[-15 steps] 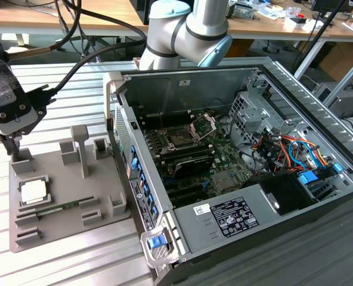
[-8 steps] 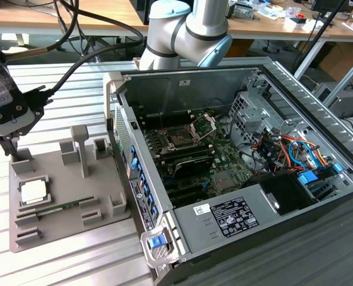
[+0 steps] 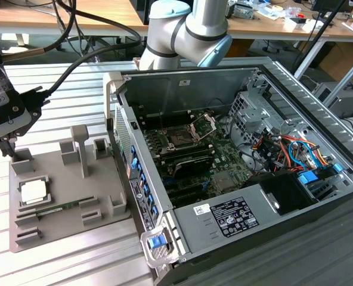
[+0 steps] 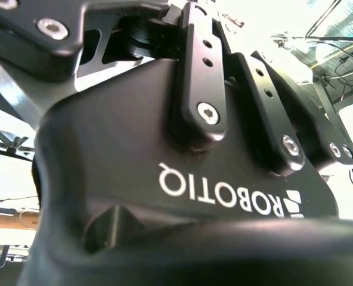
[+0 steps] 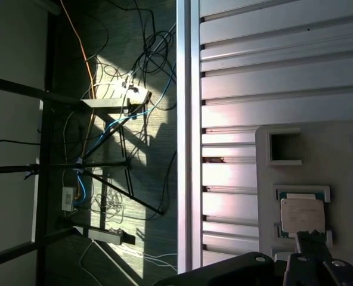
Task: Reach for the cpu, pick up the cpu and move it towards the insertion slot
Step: 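Reach for the cpu, then pick up the cpu and move it towards the insertion slot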
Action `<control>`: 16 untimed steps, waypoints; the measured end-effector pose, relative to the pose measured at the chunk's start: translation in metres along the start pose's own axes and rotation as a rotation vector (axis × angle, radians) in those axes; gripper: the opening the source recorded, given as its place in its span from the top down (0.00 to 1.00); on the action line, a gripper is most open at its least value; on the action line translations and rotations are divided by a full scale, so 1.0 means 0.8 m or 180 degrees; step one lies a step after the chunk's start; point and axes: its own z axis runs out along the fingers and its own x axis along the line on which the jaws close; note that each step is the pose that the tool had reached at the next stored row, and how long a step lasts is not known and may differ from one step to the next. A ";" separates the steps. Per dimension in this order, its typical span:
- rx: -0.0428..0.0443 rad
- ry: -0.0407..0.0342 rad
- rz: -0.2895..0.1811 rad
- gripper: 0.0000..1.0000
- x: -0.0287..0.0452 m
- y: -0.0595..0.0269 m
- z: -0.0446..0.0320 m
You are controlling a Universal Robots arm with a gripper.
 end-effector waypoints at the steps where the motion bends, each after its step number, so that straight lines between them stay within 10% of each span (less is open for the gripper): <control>1: 0.0000 0.0000 0.0000 0.89 0.0003 0.000 0.0001; 16: 0.0000 0.0000 0.0000 0.89 0.0069 0.000 0.0017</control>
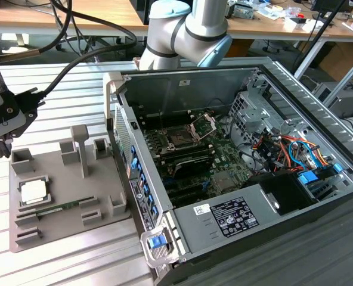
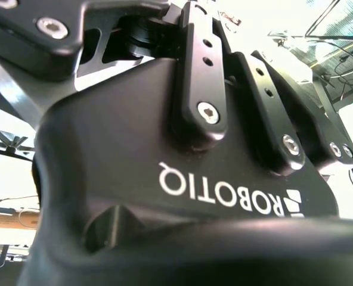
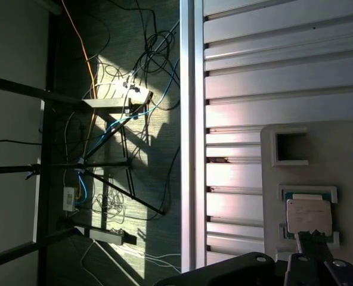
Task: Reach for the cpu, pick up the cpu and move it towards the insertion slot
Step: 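Pick up the cpu and move it towards the insertion slot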
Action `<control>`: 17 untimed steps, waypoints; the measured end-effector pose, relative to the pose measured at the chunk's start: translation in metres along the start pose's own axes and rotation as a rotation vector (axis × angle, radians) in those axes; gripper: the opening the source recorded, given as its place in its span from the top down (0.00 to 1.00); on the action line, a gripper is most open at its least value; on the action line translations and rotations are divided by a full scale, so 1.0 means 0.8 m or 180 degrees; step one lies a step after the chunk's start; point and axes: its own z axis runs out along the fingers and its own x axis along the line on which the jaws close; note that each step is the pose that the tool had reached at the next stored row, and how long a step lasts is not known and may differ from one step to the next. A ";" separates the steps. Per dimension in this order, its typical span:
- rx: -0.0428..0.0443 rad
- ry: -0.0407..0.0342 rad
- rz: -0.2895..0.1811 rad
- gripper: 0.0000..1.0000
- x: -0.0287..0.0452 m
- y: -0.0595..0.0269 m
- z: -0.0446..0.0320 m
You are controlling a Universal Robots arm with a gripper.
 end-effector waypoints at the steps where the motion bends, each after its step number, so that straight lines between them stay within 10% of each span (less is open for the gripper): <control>1: 0.0000 0.0000 0.0000 0.89 0.0003 0.000 0.0001; 17: 0.0000 0.0000 0.0000 0.89 0.0072 0.000 0.0021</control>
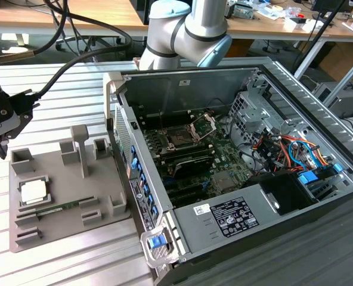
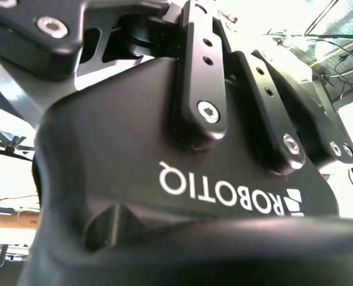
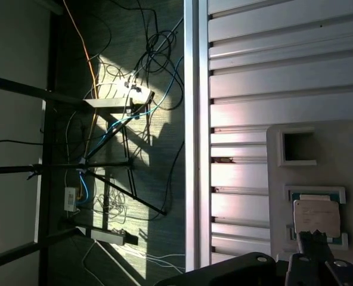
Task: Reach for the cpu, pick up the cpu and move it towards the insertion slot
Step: 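Pick up the cpu and move it towards the insertion slot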
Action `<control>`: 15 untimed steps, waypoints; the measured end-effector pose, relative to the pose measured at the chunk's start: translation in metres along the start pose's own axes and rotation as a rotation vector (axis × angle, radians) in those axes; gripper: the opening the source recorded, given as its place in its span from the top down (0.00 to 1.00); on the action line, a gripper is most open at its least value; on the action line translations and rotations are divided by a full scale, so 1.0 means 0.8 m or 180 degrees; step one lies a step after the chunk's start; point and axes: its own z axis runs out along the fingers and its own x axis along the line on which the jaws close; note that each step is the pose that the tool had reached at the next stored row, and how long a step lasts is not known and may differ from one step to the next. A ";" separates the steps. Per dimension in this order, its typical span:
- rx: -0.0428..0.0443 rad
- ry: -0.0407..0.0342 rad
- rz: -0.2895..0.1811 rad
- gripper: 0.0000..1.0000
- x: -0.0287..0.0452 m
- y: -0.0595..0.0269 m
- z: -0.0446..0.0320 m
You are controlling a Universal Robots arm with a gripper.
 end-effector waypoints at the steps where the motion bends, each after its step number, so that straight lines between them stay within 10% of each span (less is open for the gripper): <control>1: 0.0000 0.0000 0.0000 0.89 0.0002 0.000 0.0003; 15: 0.0000 0.0000 0.0000 0.89 0.0041 0.000 0.0079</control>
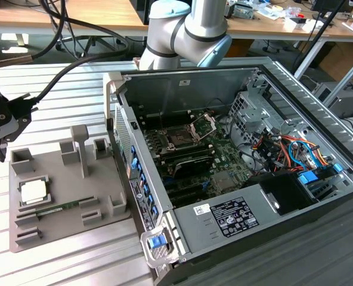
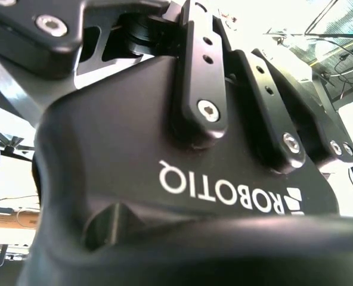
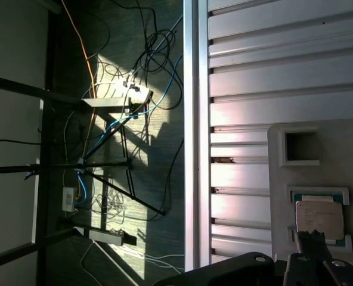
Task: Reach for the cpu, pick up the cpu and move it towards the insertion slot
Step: 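Pick up the cpu and move it towards the insertion slot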
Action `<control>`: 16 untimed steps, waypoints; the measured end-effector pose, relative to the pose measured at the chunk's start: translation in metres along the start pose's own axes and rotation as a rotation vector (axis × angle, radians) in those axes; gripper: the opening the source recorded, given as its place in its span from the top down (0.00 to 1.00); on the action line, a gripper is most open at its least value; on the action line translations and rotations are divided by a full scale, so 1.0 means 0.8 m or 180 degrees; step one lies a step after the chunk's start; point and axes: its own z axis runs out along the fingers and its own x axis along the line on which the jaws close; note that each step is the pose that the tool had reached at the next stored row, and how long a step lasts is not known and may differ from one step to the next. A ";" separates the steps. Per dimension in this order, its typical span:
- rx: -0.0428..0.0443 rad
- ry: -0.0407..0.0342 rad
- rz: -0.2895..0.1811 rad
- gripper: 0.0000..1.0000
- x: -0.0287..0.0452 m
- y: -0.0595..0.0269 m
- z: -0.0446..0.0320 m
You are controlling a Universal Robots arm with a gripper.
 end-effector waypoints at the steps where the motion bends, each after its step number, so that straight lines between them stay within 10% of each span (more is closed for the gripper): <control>1: 0.0000 0.0000 0.0000 0.89 0.0001 0.000 0.0002; 16: 0.0015 0.0000 0.0000 0.89 0.0017 -0.001 0.0083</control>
